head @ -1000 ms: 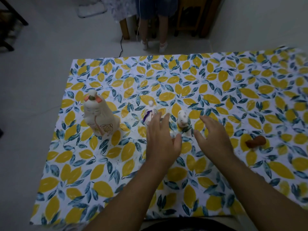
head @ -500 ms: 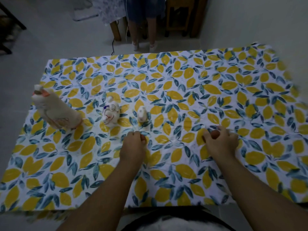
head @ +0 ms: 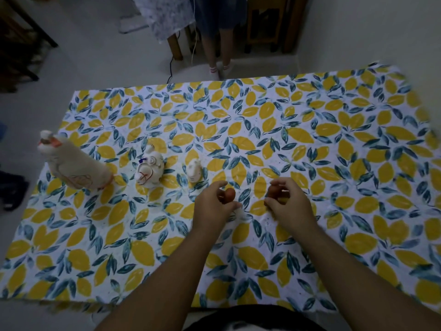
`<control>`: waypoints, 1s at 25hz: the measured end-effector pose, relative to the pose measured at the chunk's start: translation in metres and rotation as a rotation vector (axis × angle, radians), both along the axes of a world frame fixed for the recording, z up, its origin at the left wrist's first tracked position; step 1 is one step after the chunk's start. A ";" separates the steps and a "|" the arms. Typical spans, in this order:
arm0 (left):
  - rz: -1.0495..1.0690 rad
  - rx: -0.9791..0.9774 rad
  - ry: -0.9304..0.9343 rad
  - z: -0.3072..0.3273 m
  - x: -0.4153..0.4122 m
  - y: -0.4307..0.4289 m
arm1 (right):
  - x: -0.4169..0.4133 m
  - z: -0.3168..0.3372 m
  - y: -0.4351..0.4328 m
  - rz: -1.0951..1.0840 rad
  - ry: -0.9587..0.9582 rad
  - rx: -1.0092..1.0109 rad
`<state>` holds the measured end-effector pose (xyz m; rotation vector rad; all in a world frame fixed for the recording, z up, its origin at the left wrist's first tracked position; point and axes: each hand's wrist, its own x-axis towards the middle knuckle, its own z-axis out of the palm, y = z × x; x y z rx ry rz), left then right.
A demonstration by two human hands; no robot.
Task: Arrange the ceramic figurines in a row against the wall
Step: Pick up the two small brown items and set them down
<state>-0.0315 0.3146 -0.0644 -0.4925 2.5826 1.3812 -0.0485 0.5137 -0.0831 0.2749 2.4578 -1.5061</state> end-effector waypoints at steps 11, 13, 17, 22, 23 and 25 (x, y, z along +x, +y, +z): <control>-0.097 0.003 0.205 -0.037 -0.074 0.004 | -0.069 -0.019 -0.017 0.215 0.155 0.056; -0.078 0.006 0.206 -0.043 -0.076 0.000 | -0.067 -0.024 -0.018 0.154 0.126 0.060; -0.058 -0.010 0.224 -0.050 -0.074 0.001 | -0.069 -0.030 -0.021 0.118 0.120 0.128; -0.051 -0.017 0.218 -0.051 -0.072 0.002 | -0.068 -0.027 -0.014 0.208 0.126 0.183; -0.055 -0.019 0.216 -0.050 -0.073 0.002 | -0.068 -0.027 -0.014 0.215 0.124 0.184; -0.062 -0.020 0.214 -0.049 -0.073 0.001 | -0.068 -0.026 -0.012 0.216 0.116 0.175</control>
